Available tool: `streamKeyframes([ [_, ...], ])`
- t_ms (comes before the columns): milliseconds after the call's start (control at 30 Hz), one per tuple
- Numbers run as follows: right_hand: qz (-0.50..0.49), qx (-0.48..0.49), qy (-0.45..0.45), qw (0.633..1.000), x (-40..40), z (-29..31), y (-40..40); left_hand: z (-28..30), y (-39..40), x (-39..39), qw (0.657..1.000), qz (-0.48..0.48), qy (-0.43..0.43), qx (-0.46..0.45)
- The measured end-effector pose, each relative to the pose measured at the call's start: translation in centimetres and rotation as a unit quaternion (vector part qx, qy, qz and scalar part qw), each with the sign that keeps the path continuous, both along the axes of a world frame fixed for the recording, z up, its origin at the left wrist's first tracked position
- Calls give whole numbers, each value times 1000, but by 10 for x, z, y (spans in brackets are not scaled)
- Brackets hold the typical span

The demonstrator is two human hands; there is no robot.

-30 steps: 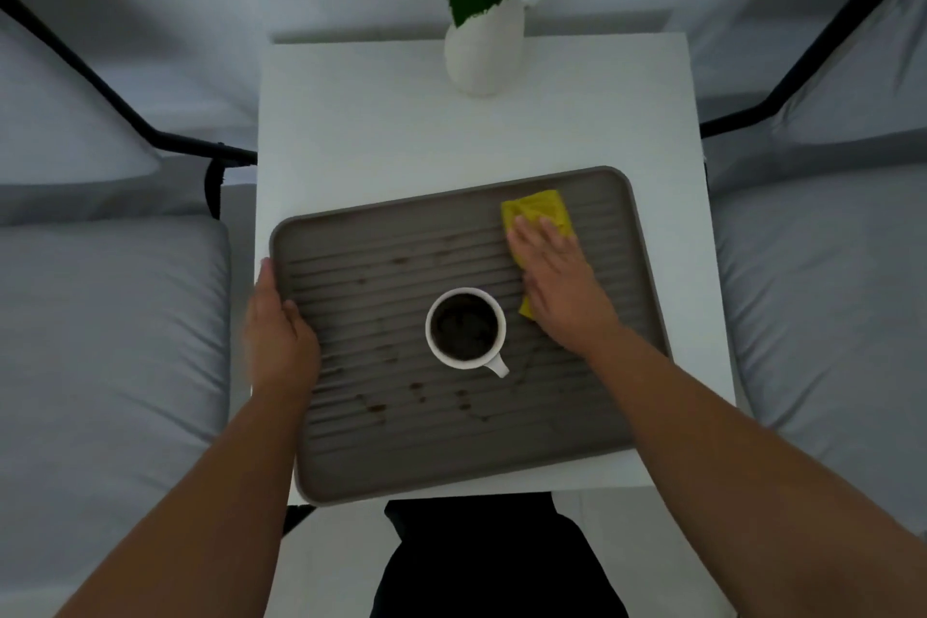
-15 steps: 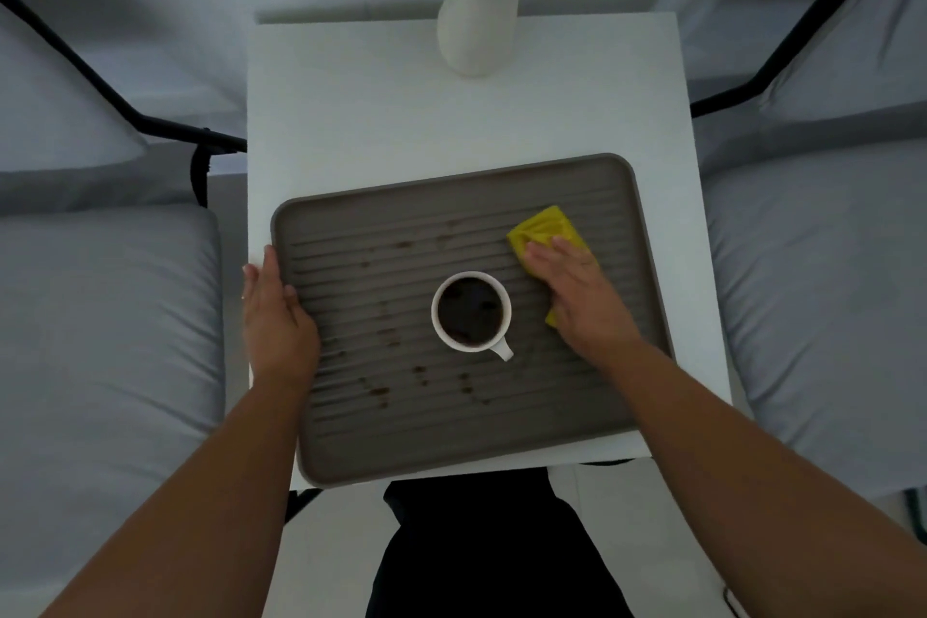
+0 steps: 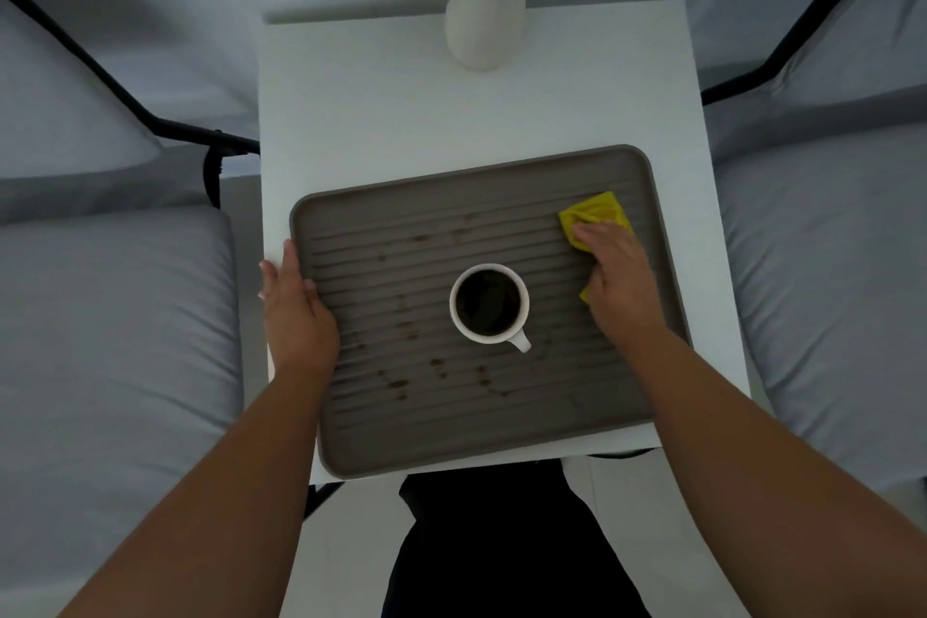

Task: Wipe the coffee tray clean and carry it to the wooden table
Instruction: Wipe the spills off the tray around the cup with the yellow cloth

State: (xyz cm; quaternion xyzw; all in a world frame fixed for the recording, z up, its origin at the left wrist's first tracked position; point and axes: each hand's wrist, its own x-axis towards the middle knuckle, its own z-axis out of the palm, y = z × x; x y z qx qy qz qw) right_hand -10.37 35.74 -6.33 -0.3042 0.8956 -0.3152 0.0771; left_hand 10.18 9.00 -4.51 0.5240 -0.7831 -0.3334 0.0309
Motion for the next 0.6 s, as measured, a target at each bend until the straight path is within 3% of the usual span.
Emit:
streamKeyframes([
  [67, -24, 17, -1, 1000, 5, 1, -5, -3, 0, -3, 1000, 3, 7, 6],
  [267, 146, 32, -34, 988, 3, 4, -21, -9, -3, 0, 999, 6, 19, 41],
  [467, -70, 25, -39, 996, -12, -1, -4, -4, -1, -15, 998, -5, 27, 50],
  [600, 86, 19, -73, 993, -6, 0, -38, -5, -1, -16, 998, 0, 29, 54],
])
